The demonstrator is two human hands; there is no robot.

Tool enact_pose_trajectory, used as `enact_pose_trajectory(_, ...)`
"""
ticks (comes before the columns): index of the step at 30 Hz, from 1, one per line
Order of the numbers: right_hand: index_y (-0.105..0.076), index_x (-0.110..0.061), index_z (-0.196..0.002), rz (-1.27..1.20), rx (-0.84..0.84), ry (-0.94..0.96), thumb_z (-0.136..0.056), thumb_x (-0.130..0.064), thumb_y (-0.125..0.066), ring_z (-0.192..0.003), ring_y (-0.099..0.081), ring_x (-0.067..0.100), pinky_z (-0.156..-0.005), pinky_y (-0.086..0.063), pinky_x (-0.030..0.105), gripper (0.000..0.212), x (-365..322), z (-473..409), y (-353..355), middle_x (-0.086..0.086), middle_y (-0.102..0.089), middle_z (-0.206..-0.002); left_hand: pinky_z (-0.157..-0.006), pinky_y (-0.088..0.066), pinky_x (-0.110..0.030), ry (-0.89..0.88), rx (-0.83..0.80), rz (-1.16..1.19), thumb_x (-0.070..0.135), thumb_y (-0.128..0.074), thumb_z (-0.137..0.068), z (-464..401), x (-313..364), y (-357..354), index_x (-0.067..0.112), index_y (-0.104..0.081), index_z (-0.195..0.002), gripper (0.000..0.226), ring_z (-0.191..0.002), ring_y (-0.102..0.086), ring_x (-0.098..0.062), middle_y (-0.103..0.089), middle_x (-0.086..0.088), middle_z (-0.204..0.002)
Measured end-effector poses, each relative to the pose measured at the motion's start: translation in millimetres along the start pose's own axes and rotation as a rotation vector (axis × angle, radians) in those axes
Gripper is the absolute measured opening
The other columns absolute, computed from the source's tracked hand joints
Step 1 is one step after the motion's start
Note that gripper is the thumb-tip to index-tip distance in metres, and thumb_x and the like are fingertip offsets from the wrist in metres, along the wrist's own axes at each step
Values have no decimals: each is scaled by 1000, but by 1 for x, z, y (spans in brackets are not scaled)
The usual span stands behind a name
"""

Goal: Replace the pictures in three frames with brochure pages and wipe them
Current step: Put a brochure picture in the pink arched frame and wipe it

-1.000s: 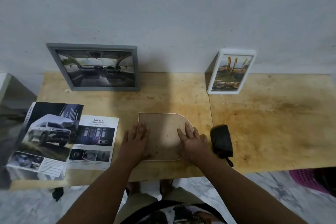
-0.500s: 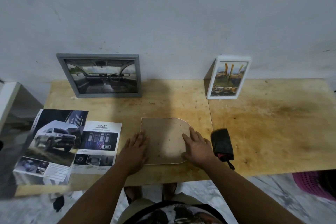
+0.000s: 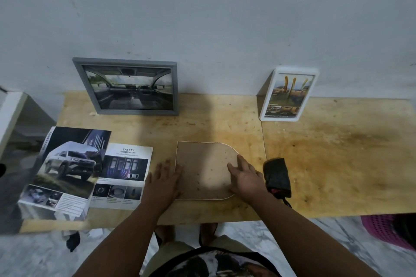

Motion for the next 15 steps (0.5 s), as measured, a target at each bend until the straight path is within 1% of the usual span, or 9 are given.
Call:
enact_pose_trajectory(2, -34, -37, -157, -77, 8, -14, -84, -53, -70, -148, -23, 36, -116, -35, 56, 83, 2, 2, 4, 4, -6, -168, -106, -41, -49, -17, 18, -8, 62, -58, -87, -1, -1, 6, 35, -13, -157, 88, -138, -37, -35, -27, -11, -157)
enact_pose_trajectory(3, -40, -37, -154, -178, 22, -39, -84, -51, -72, -146, -27, 35, -115, -38, 53, 77, 4, 2, 7, 3, -12, -165, -98, -48, -43, -33, 16, 4, 61, -59, -86, -2, -1, 7, 34, -16, -157, 86, -127, -46, -30, -35, -9, -148)
enact_pose_trajectory(4, -46, -37, -151, -307, 46, -74, -86, -48, -73, -143, -31, 34, -114, -41, 49, 72, 8, 3, 10, 4, -20, -162, -91, -51, -39, -46, 6, 39, 59, -59, -87, -3, -1, 7, 34, -18, -156, 85, -120, -50, -27, -39, -7, -143)
enact_pose_trajectory(6, -50, -31, -149, -564, 108, -156, -91, -39, -73, -137, -42, 33, -113, -44, 44, 63, 14, 4, 15, 8, -37, -152, -88, -54, -37, -56, -18, 145, 55, -58, -87, -3, 3, 7, 33, -21, -155, 81, -115, -54, -24, -38, -6, -142)
enact_pose_trajectory(9, -52, -16, -147, -903, 149, -252, -96, -23, -70, -123, -58, 30, -106, -52, 44, 55, 18, 4, 19, 9, -59, -137, -99, -51, -42, -54, -24, 241, 58, -65, -80, 0, 11, 2, 36, -24, -152, 86, -129, -47, -29, -23, -8, -154)
enact_pose_trajectory(10, -56, -12, -142, -1005, 149, -286, -96, -18, -69, -121, -59, 29, -105, -52, 44, 48, 20, 3, 20, 9, -62, -133, -103, -48, -44, -54, -32, 249, 61, -69, -77, 2, 14, -1, 37, -22, -152, 91, -137, -39, -32, -12, -7, -161)
enact_pose_trajectory(12, -63, -7, -129, -1167, 157, -345, -95, -6, -67, -123, -58, 28, -108, -49, 36, 34, 24, 1, 22, 7, -64, -127, -108, -44, -47, -66, -45, 232, 62, -75, -72, 5, 17, -7, 40, -18, -154, 102, -144, -26, -35, 9, 0, -165)
enact_pose_trajectory(13, -65, -5, -125, -1213, 159, -364, -94, -2, -66, -124, -58, 28, -106, -47, 31, 30, 25, 1, 22, 5, -64, -122, -108, -45, -46, -80, -46, 205, 61, -77, -71, 7, 18, -8, 41, -17, -154, 105, -144, -25, -35, 16, 2, -165)
enact_pose_trajectory(15, -68, -3, -120, -1247, 170, -396, -94, 0, -66, -123, -58, 29, -107, -46, 31, 26, 26, 1, 25, 5, -65, -118, -106, -46, -44, -105, -45, 148, 56, -79, -72, 9, 21, -9, 43, -15, -155, 106, -141, -28, -34, 21, 3, -164)
Point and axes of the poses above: each hand's wrist, its own z-axis away from the middle knuckle, its own y-axis out of the back of the hand, x = y × z, the point moved 5 cm from there along -z, towards the middle knuckle
